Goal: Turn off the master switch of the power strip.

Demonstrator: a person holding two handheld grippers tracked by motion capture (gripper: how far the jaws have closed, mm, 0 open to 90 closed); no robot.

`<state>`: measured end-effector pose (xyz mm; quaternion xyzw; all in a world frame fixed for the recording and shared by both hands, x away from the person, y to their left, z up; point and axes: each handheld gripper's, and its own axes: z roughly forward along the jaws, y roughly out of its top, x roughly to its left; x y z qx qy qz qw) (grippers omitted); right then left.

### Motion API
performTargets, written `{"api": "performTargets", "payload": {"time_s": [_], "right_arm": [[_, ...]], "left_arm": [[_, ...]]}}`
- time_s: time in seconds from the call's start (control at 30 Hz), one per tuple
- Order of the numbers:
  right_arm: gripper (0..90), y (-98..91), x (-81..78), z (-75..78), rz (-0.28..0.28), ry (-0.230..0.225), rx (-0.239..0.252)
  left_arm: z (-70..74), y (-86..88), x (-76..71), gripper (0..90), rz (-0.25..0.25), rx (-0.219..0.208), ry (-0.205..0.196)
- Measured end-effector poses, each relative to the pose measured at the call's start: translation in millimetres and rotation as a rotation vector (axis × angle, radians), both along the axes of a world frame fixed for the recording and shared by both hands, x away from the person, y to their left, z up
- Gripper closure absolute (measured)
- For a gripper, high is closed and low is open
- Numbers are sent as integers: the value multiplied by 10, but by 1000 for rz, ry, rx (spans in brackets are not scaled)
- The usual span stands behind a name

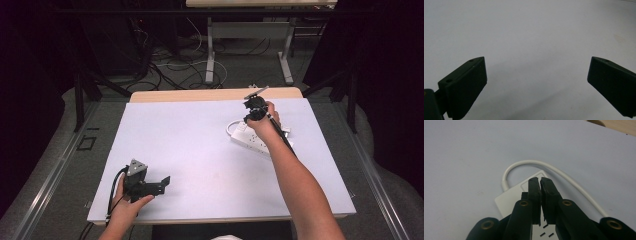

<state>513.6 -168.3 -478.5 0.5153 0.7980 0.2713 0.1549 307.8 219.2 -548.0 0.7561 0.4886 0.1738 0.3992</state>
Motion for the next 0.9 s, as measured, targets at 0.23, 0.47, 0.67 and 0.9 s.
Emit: {"api": "performTargets", "payload": {"time_s": [0.23, 0.47, 0.67, 0.9], "right_arm": [[900, 28, 34, -89, 6, 21, -17], [900, 59, 64, -173, 0, 29, 3], [900, 85, 105, -241, -12, 36, 4], [900, 100, 146, -311, -7, 30, 10]], "left_arm": [[0, 6, -3, 25, 0, -1, 2], [-3, 3, -3, 25, 0, -9, 3], [-5, 9, -5, 25, 6, -13, 3], [-6, 19, -7, 25, 8, -12, 5]]}}
